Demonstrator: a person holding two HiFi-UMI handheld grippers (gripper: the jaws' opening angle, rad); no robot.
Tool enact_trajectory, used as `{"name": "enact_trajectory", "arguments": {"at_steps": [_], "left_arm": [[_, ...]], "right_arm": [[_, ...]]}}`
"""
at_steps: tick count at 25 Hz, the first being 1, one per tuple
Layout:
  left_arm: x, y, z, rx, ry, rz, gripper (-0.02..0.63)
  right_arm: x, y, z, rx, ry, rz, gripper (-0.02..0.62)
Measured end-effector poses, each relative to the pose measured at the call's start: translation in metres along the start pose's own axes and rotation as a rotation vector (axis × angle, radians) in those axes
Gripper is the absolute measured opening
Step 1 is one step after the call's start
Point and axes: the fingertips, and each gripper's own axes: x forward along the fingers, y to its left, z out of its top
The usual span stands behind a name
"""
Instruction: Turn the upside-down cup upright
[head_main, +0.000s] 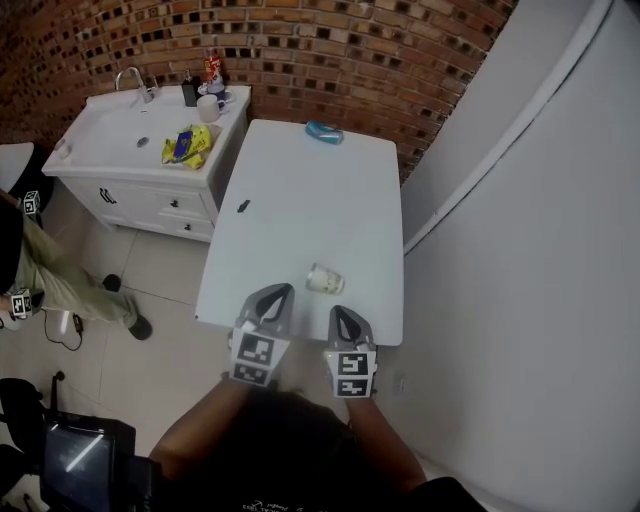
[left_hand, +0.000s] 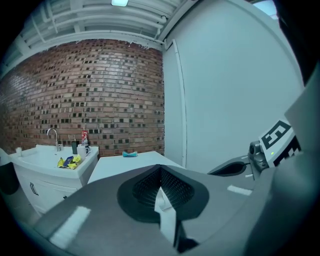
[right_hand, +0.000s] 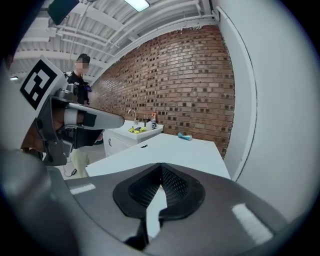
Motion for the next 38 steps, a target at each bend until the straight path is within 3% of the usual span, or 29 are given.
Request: {"name": "enact_trajectory", "arguments": {"at_steps": [3, 19, 25, 38], "left_arm": [[0.011, 0.008, -0.002, -0.008, 0.005, -0.007, -0.006], [0.053, 0.058, -0.013, -0.068, 0.044, 0.021, -0.006], [0.060, 0.064, -0.012, -0.083, 0.041, 0.030, -0.006], [0.061, 0.079, -0.018, -0.103, 0.054, 0.065, -0.006]], "right_arm": [[0.015, 0.000, -0.001, -0.033, 0.021, 0.006, 0.014], [0.080, 0.017, -0.021, -0.466, 0.211, 0.083, 0.015], [0.094, 0.017, -0.026, -0.562, 0.266, 0.142, 0.018], [0.121, 0.012, -0.051, -0.732, 0.477, 0.277, 0.270]]}}
